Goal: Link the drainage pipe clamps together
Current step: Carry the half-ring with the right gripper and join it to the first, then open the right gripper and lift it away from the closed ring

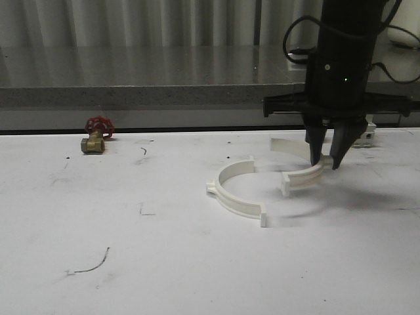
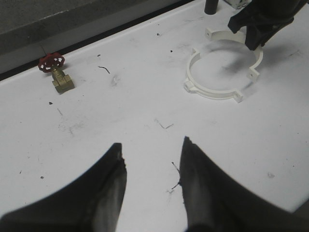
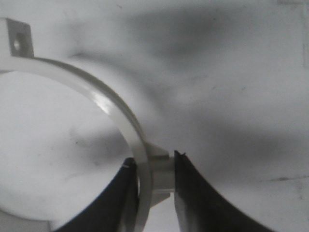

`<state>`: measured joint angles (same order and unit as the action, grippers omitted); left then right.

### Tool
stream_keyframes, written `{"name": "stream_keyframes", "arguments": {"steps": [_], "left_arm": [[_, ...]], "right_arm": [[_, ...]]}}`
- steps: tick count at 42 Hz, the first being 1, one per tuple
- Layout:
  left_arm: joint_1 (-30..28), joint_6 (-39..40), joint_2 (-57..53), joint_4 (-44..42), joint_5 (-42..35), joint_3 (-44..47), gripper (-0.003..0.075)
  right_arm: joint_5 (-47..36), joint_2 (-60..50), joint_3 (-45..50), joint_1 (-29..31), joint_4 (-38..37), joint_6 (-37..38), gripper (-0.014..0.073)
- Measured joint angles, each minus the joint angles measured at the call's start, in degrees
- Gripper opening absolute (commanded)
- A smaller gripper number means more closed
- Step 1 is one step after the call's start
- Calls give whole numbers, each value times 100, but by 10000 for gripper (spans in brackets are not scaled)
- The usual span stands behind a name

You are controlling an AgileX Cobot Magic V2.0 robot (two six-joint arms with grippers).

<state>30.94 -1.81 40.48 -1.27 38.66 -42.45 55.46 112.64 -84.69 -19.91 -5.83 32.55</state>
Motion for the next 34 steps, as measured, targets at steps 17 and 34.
{"name": "stream_keyframes", "arguments": {"steps": [17,34], "left_arm": [[0,0,0,0,0,0,260],[0,0,0,0,0,0,260]], "right_arm": [[-338,257,0,-94,45,22,148],[-350,430,0,-132,72,22,148]]}}
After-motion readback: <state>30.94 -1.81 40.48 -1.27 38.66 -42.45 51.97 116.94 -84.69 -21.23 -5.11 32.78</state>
